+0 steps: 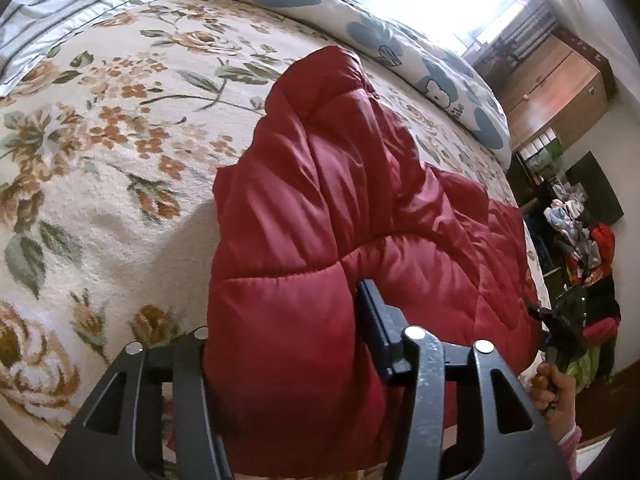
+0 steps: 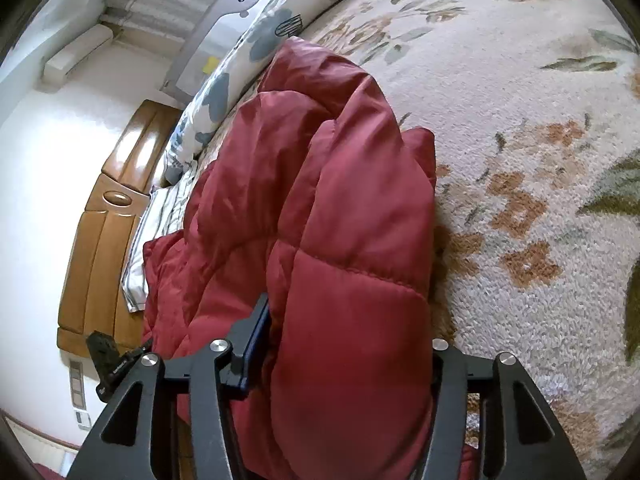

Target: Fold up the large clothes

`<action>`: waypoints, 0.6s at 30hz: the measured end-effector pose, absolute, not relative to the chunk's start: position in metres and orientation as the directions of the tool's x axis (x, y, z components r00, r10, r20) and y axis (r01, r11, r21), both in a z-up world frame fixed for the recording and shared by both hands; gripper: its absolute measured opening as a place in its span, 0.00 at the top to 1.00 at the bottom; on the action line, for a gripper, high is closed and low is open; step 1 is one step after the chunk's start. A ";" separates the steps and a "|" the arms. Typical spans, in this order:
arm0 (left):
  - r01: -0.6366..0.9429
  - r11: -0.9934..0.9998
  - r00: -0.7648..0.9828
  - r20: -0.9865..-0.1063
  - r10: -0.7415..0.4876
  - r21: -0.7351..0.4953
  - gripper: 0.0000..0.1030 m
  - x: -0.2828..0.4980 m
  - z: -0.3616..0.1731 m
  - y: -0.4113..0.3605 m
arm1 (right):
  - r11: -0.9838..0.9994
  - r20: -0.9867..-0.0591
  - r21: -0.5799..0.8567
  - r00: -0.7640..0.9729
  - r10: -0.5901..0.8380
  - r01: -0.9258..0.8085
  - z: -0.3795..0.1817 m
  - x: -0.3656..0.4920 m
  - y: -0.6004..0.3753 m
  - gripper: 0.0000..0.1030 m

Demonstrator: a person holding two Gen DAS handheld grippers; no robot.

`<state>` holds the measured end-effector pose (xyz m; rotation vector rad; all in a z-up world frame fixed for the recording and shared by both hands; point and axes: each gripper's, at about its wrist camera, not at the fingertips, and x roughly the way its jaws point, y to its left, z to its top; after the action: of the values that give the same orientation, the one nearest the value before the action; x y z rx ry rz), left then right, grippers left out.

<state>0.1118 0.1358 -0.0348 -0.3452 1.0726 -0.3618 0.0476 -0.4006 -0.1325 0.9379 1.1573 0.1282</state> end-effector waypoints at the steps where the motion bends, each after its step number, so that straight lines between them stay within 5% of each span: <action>1: 0.115 0.889 0.433 -0.784 -0.446 -0.442 0.48 0.111 -0.035 0.137 | 0.631 -0.724 0.685 0.440 0.532 0.364 -0.132 0.047 -0.400 0.44; 10: 0.084 0.915 0.458 -0.800 -0.387 -0.394 0.29 0.105 -0.029 0.138 | 0.631 -0.733 0.676 0.441 0.518 0.381 -0.133 0.040 -0.399 0.36; 18: 0.075 0.924 0.489 -0.794 -0.361 -0.374 0.27 0.112 -0.011 0.145 | 0.686 -0.773 0.619 0.449 0.448 0.383 -0.117 0.043 -0.406 0.26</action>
<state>0.1117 0.1447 -0.0109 -0.3081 1.0293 -0.2702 0.0434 -0.4062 -0.1166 0.8640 1.1446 0.0472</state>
